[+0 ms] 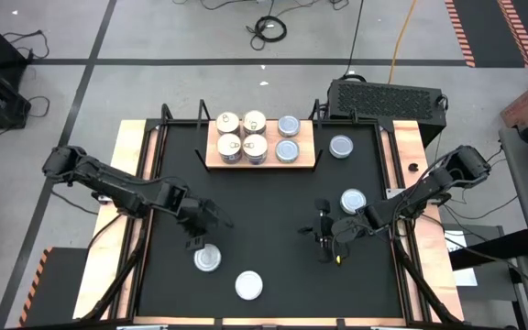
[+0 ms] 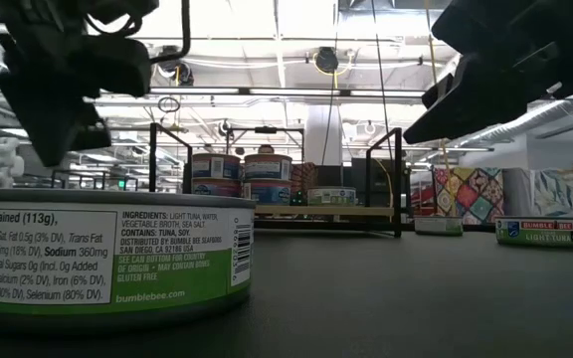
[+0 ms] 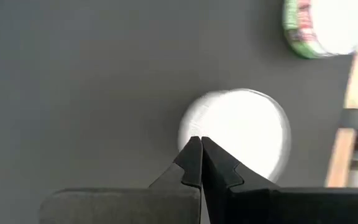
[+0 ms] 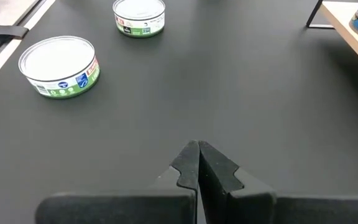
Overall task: Stack canned seafood by type on shelf
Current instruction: Stack the green tuna can on top of the green tuna can on the shelf
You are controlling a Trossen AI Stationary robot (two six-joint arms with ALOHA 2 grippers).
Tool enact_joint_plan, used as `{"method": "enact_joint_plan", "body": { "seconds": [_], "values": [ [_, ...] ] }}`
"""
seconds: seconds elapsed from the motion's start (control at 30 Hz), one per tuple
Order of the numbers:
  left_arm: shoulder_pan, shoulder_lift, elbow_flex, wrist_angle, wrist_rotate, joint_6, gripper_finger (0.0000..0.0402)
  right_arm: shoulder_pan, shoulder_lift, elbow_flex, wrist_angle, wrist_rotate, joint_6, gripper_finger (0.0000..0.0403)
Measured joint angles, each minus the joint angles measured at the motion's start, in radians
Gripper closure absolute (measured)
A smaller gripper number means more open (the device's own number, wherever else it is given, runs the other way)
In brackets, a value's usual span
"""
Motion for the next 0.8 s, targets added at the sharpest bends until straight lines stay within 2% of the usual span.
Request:
{"method": "enact_joint_plan", "body": {
  "seconds": [0.03,0.13,0.27,0.47,0.53,0.67,0.8],
  "values": [
    [0.004,-0.001,0.000,0.000,0.033,-0.037,0.0401,0.000,0.000,0.000,0.000,0.000,0.000,0.0403],
    [0.004,-0.001,0.000,0.001,0.043,-0.158,0.0391,0.000,0.000,0.000,-0.001,0.000,0.001,0.0403],
    [-0.022,0.000,0.000,-0.004,0.035,-0.160,0.0358,0.000,0.000,0.000,-0.001,0.000,0.005,0.0403],
    [-0.074,0.021,0.000,-0.006,-0.104,-0.159,0.0290,0.001,0.000,0.000,-0.003,0.000,0.021,0.0403],
    [-0.085,0.034,0.000,-0.002,-0.121,-0.139,0.0269,0.001,0.000,0.000,-0.007,0.000,0.021,0.0403],
    [-0.091,0.071,0.000,0.001,-0.077,-0.134,0.0236,0.001,0.000,0.000,-0.012,0.000,0.021,0.0403],
    [-0.092,0.103,0.000,0.025,-0.023,-0.111,0.0225,0.001,0.000,0.000,-0.014,0.000,0.021,0.0403]
  ]
}}
